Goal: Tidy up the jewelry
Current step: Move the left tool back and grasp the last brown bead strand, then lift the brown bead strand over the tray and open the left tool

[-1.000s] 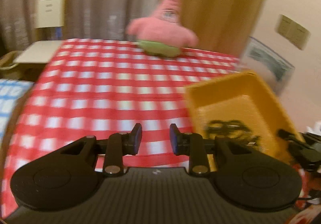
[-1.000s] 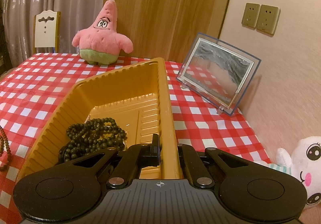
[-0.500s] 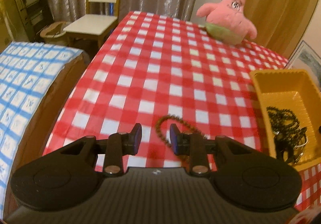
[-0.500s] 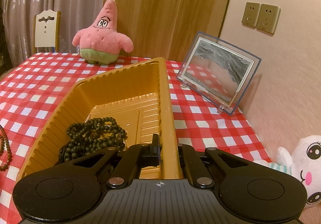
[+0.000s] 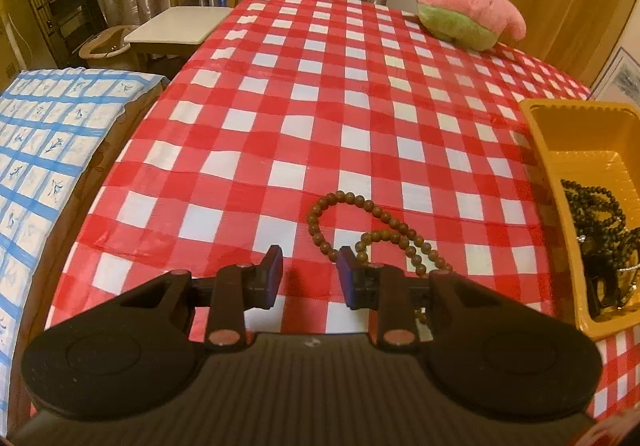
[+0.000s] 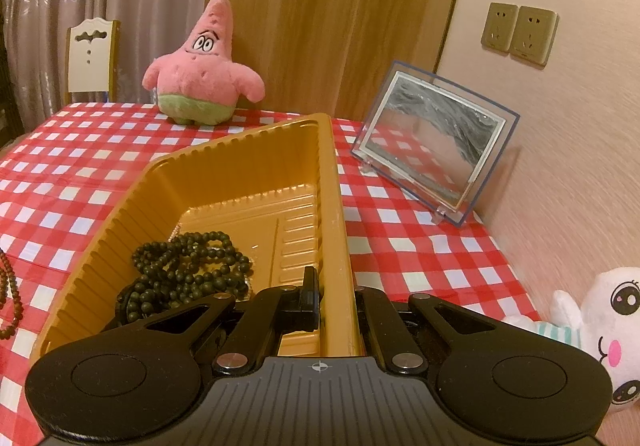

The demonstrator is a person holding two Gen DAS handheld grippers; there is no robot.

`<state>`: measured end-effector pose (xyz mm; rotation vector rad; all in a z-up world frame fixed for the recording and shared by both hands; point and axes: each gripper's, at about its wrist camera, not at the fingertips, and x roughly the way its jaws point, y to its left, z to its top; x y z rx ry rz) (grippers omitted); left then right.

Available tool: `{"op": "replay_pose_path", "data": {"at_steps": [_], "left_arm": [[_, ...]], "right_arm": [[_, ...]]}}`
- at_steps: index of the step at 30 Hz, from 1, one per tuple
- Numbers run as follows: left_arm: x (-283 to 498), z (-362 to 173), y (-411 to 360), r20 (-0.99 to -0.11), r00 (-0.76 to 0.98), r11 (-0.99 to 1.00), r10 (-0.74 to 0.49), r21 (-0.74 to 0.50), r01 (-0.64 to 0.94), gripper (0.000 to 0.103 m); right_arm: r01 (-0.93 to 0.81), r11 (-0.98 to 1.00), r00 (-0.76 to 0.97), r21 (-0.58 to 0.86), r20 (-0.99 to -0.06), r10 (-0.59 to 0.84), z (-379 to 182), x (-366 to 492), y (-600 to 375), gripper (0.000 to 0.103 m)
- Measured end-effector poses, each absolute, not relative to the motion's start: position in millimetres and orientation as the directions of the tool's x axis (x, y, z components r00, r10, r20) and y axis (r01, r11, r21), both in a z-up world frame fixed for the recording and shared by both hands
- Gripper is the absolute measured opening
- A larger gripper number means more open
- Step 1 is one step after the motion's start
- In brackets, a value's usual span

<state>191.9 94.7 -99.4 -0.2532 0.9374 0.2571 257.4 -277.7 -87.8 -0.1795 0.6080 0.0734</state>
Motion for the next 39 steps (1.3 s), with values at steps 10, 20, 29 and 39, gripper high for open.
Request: {"op": "replay_pose_path", "data": {"at_steps": [10, 20, 29, 39], "left_arm": [[218.0, -112.9, 90.9, -0.824, 0.552, 0.941, 0.127, -0.075, -0.329, 0.026], [236.6, -123.5, 90.6, -0.823, 0.538, 0.947, 0.180, -0.003, -0.322, 0.012], [226.8, -109.4, 89.9, -0.803, 0.584, 0.964, 0.119, -0.048, -0.262, 0.005], [209.2, -21.5, 74.3, -0.668, 0.745, 0.985, 0.000, -0.128, -0.115, 0.005]], "right_arm": [[-0.118, 0.983, 0.815, -0.144, -0.579, 0.013, -88.4, 259.1, -279.1, 0.003], [-0.115, 0.983, 0.813, -0.140, -0.582, 0.012, -89.6, 260.1, -281.1, 0.003], [-0.118, 0.983, 0.812, -0.142, -0.583, 0.013, -90.8, 260.0, -282.6, 0.003], [-0.119, 0.983, 0.813, -0.142, -0.582, 0.014, -91.4, 259.9, -283.1, 0.003]]}}
